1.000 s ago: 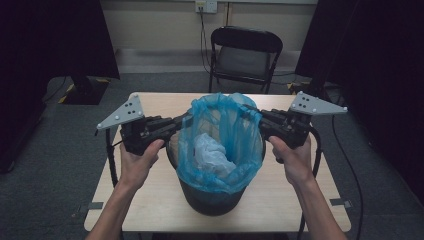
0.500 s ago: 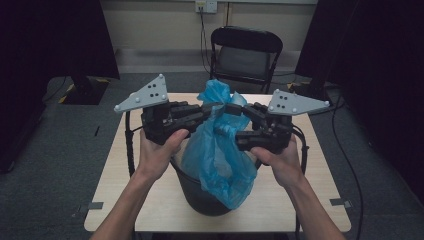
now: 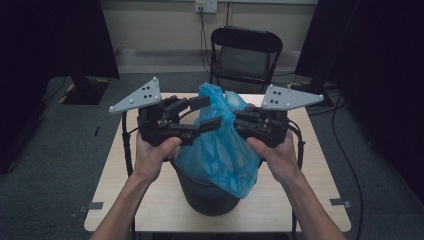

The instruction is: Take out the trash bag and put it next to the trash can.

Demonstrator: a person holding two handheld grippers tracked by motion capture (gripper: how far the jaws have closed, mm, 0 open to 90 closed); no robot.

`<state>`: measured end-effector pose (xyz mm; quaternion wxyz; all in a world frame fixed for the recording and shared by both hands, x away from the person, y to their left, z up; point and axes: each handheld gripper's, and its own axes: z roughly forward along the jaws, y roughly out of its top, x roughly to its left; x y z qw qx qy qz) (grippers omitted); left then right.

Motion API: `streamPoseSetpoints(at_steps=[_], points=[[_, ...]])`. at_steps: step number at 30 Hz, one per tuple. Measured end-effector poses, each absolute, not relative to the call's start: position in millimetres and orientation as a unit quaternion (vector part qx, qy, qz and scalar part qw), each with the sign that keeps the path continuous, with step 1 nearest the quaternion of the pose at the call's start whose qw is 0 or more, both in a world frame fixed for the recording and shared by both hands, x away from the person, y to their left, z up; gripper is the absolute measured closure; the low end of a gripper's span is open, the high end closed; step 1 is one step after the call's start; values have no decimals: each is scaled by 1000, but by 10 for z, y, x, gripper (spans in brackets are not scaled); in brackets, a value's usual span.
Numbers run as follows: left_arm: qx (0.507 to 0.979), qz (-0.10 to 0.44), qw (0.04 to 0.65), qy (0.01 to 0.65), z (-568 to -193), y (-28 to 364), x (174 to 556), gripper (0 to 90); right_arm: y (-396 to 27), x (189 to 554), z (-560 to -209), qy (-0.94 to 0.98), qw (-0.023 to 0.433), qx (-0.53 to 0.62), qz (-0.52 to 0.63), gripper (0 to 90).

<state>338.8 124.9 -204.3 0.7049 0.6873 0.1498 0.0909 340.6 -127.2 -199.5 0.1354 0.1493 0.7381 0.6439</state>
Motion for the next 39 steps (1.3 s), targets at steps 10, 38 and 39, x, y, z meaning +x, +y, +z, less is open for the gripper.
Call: streamPoseSetpoints(at_steps=[10,38,39], points=[[715,84,678,148,-2171,1006,3523,365,-1268,3341,-1774,723,145,136,662,900],[712,104,681,139,-1966,1028,3433,893,-1500,3220,-2110,724,137,179,652,188],[711,98,683,137,-1945,1015,3429,893,-1480,3232,-2121,724,138,179,652,187]])
